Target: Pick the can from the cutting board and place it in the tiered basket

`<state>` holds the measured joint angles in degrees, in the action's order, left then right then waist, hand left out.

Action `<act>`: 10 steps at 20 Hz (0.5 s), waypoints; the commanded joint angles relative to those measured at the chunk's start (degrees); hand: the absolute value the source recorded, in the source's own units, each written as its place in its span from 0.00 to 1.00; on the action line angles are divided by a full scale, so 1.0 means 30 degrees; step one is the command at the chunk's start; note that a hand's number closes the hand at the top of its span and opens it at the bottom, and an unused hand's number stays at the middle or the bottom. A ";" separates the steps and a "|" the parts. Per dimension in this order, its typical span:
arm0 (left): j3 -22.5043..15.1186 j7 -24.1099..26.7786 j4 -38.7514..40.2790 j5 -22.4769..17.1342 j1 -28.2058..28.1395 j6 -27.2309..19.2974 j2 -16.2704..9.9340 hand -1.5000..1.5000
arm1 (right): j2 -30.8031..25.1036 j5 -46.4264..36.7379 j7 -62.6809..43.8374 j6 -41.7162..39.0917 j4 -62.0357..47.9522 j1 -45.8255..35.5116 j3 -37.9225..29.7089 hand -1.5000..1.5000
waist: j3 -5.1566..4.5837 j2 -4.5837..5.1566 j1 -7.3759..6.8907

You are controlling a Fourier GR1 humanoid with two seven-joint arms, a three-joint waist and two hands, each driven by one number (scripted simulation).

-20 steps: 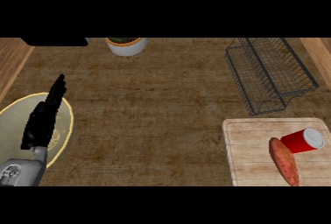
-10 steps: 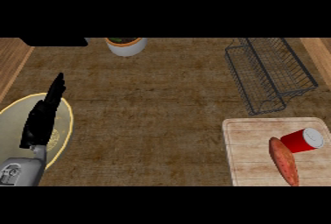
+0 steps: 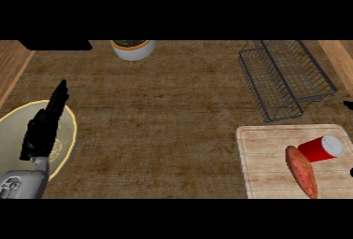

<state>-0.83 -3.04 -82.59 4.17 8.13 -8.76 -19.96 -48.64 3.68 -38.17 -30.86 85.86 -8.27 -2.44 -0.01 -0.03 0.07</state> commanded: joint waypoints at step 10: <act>0.1416 0.0605 0.0369 0.0276 -0.0117 0.1489 0.0062 0.50 | 0.2327 -0.5058 0.0781 0.0091 0.1821 0.1084 -0.0301 0.00 | 0.0002 0.0006 -0.0040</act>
<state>1.09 -2.30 -81.95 6.06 8.31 -7.17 -18.41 -44.90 -7.04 -36.60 -31.53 90.82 -5.00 -4.00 -0.01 -0.04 0.10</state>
